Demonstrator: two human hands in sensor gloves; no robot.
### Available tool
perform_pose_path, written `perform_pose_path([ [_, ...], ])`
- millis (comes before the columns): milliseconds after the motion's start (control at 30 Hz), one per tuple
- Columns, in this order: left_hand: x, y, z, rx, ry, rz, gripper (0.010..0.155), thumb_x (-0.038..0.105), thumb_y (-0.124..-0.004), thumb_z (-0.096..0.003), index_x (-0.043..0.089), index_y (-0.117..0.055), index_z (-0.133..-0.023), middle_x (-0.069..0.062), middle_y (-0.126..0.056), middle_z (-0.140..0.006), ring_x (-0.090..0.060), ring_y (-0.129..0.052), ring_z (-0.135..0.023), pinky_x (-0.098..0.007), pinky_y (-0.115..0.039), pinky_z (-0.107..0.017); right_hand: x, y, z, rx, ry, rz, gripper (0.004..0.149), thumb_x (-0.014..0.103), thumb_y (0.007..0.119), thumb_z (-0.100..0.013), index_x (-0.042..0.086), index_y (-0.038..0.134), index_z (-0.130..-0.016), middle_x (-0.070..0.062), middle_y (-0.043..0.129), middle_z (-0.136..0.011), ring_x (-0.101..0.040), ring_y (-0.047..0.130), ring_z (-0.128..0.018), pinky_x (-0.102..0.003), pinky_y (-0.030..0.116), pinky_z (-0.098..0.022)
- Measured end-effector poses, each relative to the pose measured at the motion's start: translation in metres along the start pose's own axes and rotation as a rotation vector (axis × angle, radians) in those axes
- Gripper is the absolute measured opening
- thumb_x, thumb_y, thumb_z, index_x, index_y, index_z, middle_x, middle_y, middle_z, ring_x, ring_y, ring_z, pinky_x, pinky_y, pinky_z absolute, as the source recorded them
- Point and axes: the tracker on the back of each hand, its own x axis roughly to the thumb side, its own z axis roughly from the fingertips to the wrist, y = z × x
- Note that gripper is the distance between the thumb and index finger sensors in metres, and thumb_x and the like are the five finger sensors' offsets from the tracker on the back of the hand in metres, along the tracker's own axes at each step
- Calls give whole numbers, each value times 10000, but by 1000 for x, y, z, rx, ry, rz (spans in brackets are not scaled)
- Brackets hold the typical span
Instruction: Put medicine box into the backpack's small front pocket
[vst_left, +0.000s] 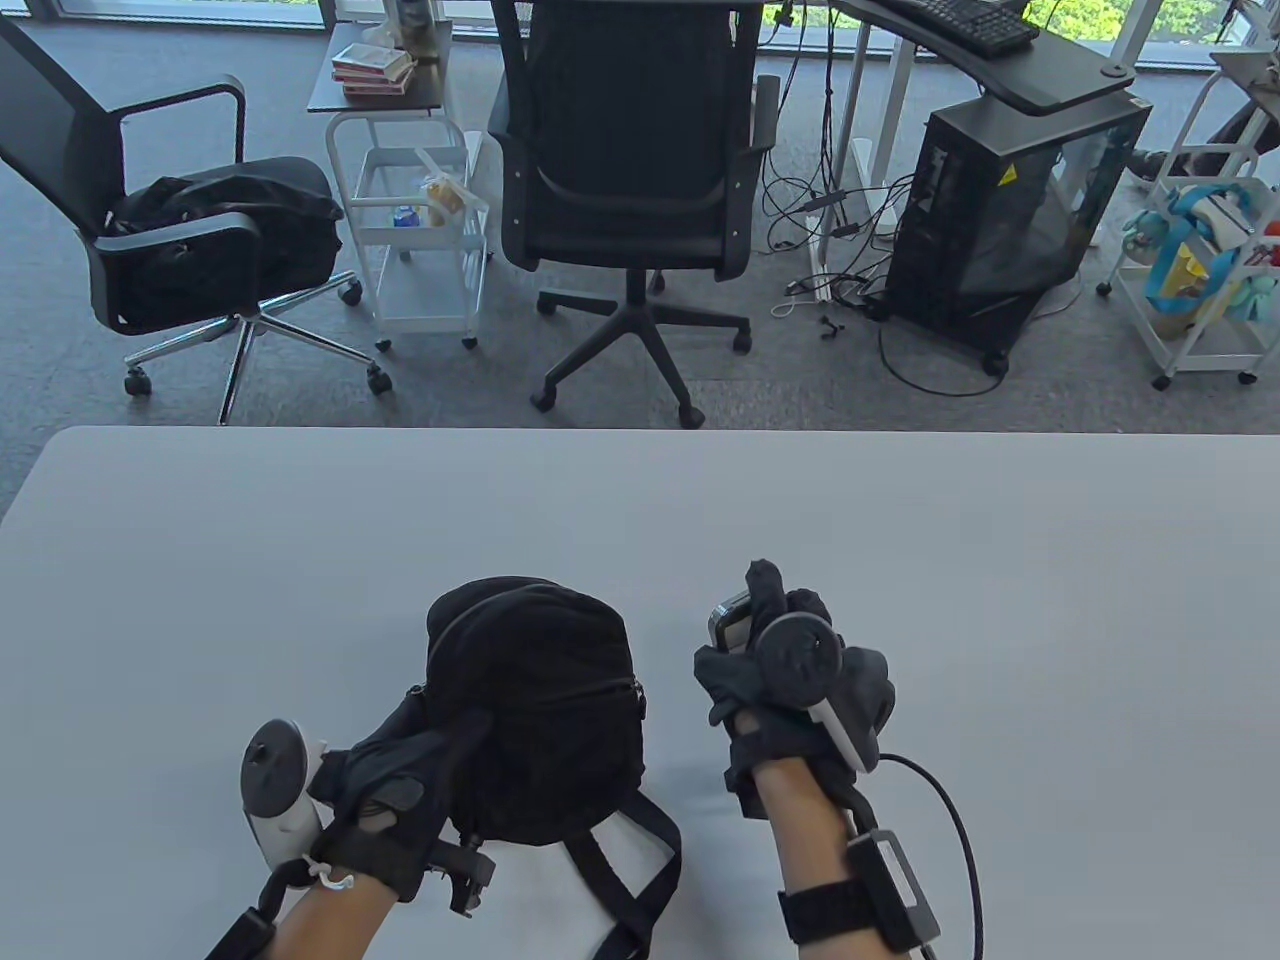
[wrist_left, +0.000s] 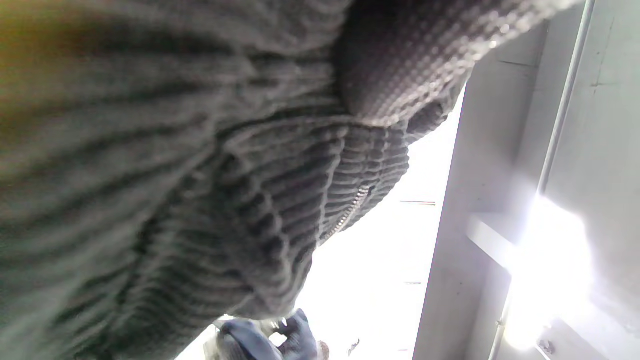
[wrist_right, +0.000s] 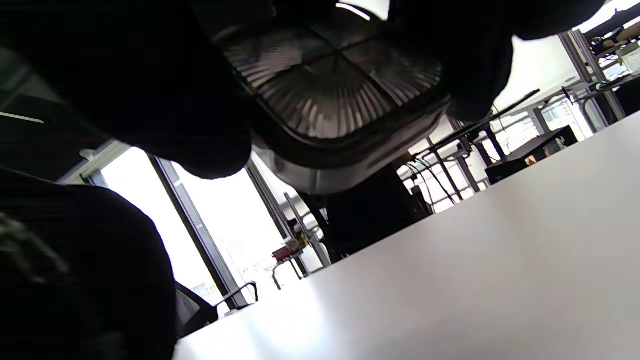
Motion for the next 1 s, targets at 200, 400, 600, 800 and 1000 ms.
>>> perform_pose_path([
  [200, 2, 0, 1, 11, -10, -5, 445, 351, -909, -497, 177, -848, -902, -82, -975, -824, -430, -890, -800, -703, -612, -584, 20, -13, 42, -120, -44, -526, 957, 690, 862, -462, -9, 529, -1025, -293, 766, -898, -523, 917, -734, -682, 678, -517],
  [400, 7, -9, 3, -38, -61, -54, 444, 349, -914, -495, 172, -855, -899, -86, -980, -821, -433, -892, -799, -707, -611, -583, 21, -4, 51, -61, -23, -657, 932, 743, 810, -479, -26, 640, -977, -244, 872, -843, -509, 915, -737, -701, 640, -519],
  [600, 13, -26, 6, -132, -118, -129, 443, 348, -918, -492, 172, -863, -895, -87, -983, -820, -437, -891, -805, -714, -607, -584, 21, 0, 52, -62, 15, -707, 935, 742, 800, -484, -46, 646, -963, -250, 873, -827, -511, 909, -721, -697, 642, -514],
  [800, 16, -33, 11, -123, -156, -153, 443, 339, -921, -487, 165, -869, -891, -95, -986, -817, -445, -887, -806, -720, -602, -581, 39, -4, 56, -56, -120, -453, 925, 693, 860, -471, -47, 638, -978, -307, 833, -837, -564, 865, -722, -736, 597, -510],
  [1000, 18, -33, 13, -93, -184, -186, 440, 339, -921, -486, 167, -871, -888, -91, -986, -817, -441, -888, -808, -719, -602, -583, 69, -9, 65, -75, -309, -86, 926, 739, 803, -480, -27, 658, -980, -264, 872, -830, -514, 918, -713, -714, 633, -524],
])
